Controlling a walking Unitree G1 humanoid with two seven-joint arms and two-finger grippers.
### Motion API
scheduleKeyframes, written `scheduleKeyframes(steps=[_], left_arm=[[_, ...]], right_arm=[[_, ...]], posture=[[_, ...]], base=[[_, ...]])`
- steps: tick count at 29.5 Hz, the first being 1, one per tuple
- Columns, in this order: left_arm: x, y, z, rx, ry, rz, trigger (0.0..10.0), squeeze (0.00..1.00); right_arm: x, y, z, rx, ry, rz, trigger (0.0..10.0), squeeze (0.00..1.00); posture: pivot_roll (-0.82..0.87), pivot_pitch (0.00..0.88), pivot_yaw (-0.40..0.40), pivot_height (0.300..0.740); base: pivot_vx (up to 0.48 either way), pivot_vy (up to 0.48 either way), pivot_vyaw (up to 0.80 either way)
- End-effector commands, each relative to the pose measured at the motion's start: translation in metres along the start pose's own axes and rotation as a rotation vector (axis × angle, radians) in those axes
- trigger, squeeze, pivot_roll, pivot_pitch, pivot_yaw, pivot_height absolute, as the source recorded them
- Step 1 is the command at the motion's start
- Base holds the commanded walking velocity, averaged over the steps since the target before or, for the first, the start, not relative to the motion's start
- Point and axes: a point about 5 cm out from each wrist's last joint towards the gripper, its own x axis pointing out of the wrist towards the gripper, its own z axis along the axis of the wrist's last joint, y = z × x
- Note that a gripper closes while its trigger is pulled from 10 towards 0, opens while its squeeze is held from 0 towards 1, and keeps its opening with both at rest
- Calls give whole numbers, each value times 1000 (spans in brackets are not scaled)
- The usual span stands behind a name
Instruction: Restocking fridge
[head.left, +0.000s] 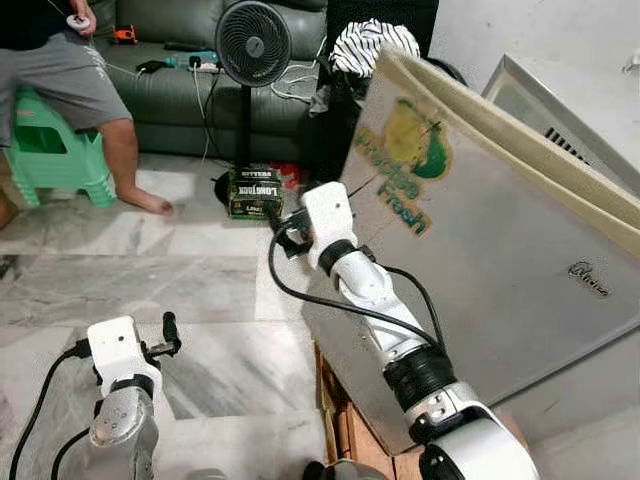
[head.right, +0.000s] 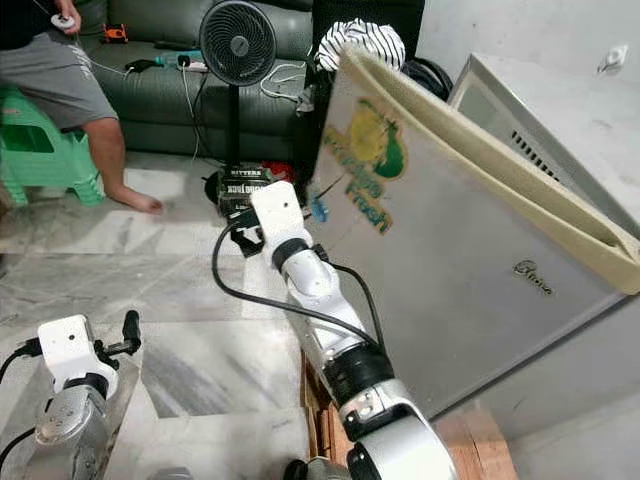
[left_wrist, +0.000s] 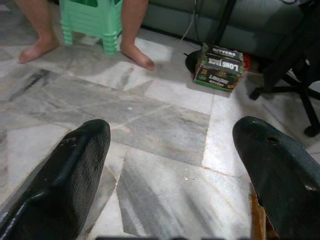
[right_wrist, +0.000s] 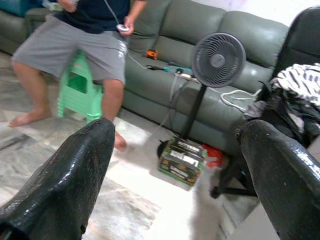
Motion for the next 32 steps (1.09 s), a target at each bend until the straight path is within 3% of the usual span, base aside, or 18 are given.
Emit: scheduleKeyframes(steps=[1,5,19,24,32], left_arm=[[0,-1,1,13,6,-6,10000,0],[-1,-3,0,19,9,-30,10000,0],[-2,-4,2,50,-12,-55,10000,0],[-2,-4,5,39,-29,-50,10000,0],[1,-14,13,48,-59,-114,10000,0]], right_arm=[[-2,-13,-1,7,0,-60,10000,0],[-15,-30,-14,17,43,-116,10000,0],[-38,-58,-29,-4,95,-182,10000,0],[-60,-74,-41,-18,141,-240,10000,0],[-103,-94,-61,-8,224,-338,10000,0]], posture=[[177,0,-111,740],[174,0,-107,740],[168,0,-105,740],[157,0,-100,740],[125,0,-80,740]], base=[[0,0,0],[0,466,0],[0,480,0],[0,476,0],[0,473,-800]])
